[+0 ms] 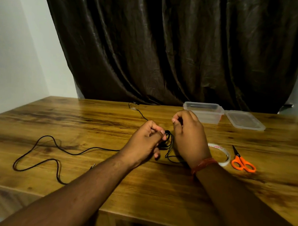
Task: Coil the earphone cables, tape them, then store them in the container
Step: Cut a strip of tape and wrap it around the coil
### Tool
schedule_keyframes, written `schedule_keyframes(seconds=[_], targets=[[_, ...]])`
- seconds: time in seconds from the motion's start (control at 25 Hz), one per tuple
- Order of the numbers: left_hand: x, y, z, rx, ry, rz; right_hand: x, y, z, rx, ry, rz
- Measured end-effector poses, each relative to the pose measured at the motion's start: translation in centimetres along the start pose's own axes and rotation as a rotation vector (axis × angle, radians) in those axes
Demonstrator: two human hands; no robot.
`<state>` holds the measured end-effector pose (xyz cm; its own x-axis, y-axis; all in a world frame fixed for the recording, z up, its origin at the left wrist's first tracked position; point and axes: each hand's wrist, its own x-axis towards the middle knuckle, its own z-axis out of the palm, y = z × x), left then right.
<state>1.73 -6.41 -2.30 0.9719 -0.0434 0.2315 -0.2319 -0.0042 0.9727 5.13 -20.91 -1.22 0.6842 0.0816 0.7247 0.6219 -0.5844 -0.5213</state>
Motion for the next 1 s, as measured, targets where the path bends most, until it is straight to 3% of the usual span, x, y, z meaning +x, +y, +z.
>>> schedule_keyframes(seconds=[0.16,0.32,1.0], targets=[[0.59,-0.75,-0.40,0.109,0.041,0.035,-0.18,0.07,-0.04,-0.245,-0.078,-0.190],[0.50,-0.89,-0.52,0.198,0.048,0.078,-0.37,-0.16,-0.05,-0.441,-0.198,-0.253],[0.47,-0.96,-0.49,0.355,0.068,0.165,-0.55,-0.27,0.21,-0.468,-0.266,-0.363]])
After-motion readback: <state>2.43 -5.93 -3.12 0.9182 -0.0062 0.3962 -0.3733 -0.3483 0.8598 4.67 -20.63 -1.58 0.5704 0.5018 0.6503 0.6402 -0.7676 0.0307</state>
